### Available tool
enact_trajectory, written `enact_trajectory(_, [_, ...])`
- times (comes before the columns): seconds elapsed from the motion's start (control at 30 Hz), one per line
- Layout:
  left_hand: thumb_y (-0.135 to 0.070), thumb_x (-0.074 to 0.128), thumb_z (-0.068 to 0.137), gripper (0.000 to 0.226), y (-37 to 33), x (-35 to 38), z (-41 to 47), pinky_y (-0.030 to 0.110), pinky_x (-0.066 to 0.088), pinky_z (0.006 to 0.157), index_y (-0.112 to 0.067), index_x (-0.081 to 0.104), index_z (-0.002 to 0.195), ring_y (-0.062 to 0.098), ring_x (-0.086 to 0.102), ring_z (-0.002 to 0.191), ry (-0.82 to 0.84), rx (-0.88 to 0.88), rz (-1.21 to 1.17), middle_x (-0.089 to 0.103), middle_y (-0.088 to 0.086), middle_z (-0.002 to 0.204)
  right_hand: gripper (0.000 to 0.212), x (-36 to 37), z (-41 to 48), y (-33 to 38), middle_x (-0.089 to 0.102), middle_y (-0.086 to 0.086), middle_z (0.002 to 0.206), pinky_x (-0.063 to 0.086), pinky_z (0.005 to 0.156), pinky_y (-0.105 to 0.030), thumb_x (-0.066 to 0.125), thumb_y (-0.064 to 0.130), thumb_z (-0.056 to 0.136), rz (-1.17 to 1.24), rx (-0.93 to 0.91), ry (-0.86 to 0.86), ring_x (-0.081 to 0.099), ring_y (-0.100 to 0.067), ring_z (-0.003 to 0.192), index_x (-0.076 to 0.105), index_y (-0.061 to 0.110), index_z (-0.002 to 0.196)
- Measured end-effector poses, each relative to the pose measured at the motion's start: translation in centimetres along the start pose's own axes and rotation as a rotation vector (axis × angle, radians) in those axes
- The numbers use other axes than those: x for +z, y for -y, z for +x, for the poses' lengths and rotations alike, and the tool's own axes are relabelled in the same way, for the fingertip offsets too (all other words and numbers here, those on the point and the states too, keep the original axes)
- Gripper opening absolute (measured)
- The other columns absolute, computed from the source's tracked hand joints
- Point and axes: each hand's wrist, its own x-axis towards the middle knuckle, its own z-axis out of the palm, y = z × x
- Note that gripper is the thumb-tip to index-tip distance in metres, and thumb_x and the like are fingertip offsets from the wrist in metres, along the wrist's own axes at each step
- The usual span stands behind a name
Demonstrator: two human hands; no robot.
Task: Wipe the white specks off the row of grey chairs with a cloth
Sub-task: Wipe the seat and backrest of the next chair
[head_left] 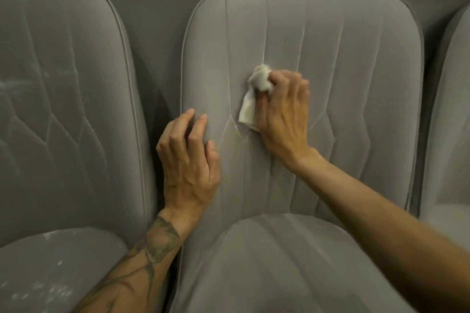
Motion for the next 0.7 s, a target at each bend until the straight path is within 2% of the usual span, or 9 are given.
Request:
enact_trajectory(0.1, [-0.023,0.043,0.106,0.042,0.0,0.0,0.0,0.043,0.031,0.117,-0.007,0.048,0.145,0.038,0.044,0.131,-0.006,0.010,-0.004,0.040,0.015,0.150,0.025,1.4,-3.2,4.7,0.055,-0.010,0.117,0.036,0.095,-0.037,0.047,0.025,0.102,0.085,0.207,-0.070,0.050,-0.029,0.104,0.052,0.009,0.121])
enact_trajectory(0.17, [-0.023,0.041,0.107,0.041,0.0,-0.2,0.1,0.042,0.031,0.117,-0.008,0.047,0.145,0.037,0.044,0.132,0.004,0.003,0.001,0.039,0.014,0.150,0.023,1.6,-7.3,7.4,0.057,-0.010,0.116,0.041,0.094,-0.037,0.049,0.023,0.102,0.155,0.116,0.021,0.052,-0.027,0.103,0.052,0.008,0.119])
enact_trajectory(0.27, [-0.024,0.039,0.108,0.040,-0.1,-0.3,0.0,0.045,0.032,0.116,-0.009,0.046,0.145,0.039,0.044,0.132,0.014,0.003,0.001,0.038,0.014,0.150,0.027,0.0,-7.8,4.0,0.059,-0.013,0.114,0.039,0.092,-0.037,0.058,0.018,0.096,0.072,-0.050,0.126,0.048,-0.026,0.103,0.047,0.011,0.120])
enact_trajectory(0.33, [-0.024,0.039,0.107,0.041,-0.1,-0.4,0.0,0.047,0.032,0.115,-0.009,0.047,0.144,0.039,0.044,0.132,0.013,0.001,-0.002,0.038,0.014,0.150,0.029,-1.4,-4.7,-0.4,0.058,-0.016,0.112,0.034,0.092,-0.038,0.060,0.016,0.094,-0.087,-0.007,0.043,0.045,-0.030,0.101,0.047,0.011,0.120])
enact_trajectory(0.43, [-0.023,0.040,0.106,0.041,-0.2,-0.3,0.0,0.047,0.032,0.113,-0.009,0.046,0.144,0.039,0.043,0.131,0.013,-0.005,0.000,0.038,0.014,0.150,0.021,-4.2,-0.1,-6.9,0.057,-0.013,0.113,0.034,0.092,-0.038,0.047,0.025,0.100,-0.289,0.263,-0.187,0.048,-0.030,0.102,0.049,0.013,0.117])
enact_trajectory(0.5, [-0.022,0.040,0.106,0.041,-0.2,-0.3,0.0,0.046,0.031,0.114,-0.008,0.046,0.144,0.039,0.044,0.131,0.006,0.000,0.008,0.038,0.015,0.150,0.024,-4.4,-0.8,-7.0,0.057,-0.013,0.116,0.034,0.094,-0.037,0.043,0.029,0.102,-0.321,0.368,-0.253,0.048,-0.030,0.104,0.050,0.012,0.118])
enact_trajectory(0.57, [-0.021,0.042,0.106,0.040,-0.2,-0.3,0.0,0.047,0.032,0.113,-0.007,0.047,0.144,0.039,0.044,0.130,0.002,0.010,0.015,0.039,0.016,0.149,0.026,-3.1,-4.2,-4.3,0.056,-0.016,0.117,0.032,0.097,-0.039,0.046,0.025,0.101,-0.255,0.295,-0.125,0.045,-0.029,0.105,0.049,0.008,0.120])
enact_trajectory(0.63, [-0.021,0.043,0.106,0.040,-0.2,-0.3,0.0,0.047,0.032,0.113,-0.006,0.047,0.143,0.040,0.044,0.130,0.002,0.016,0.021,0.039,0.016,0.149,0.027,-2.5,-7.5,-2.2,0.053,-0.014,0.120,0.034,0.094,-0.038,0.050,0.024,0.100,-0.149,0.103,0.085,0.044,-0.029,0.104,0.046,0.010,0.122])
enact_trajectory(0.7, [-0.020,0.043,0.106,0.040,-0.1,-0.3,0.0,0.047,0.032,0.113,-0.006,0.047,0.143,0.041,0.044,0.130,0.004,0.014,0.025,0.039,0.016,0.148,0.026,-3.4,-8.3,-3.8,0.052,-0.012,0.121,0.035,0.091,-0.037,0.050,0.025,0.100,-0.169,-0.028,0.161,0.044,-0.028,0.103,0.045,0.013,0.122])
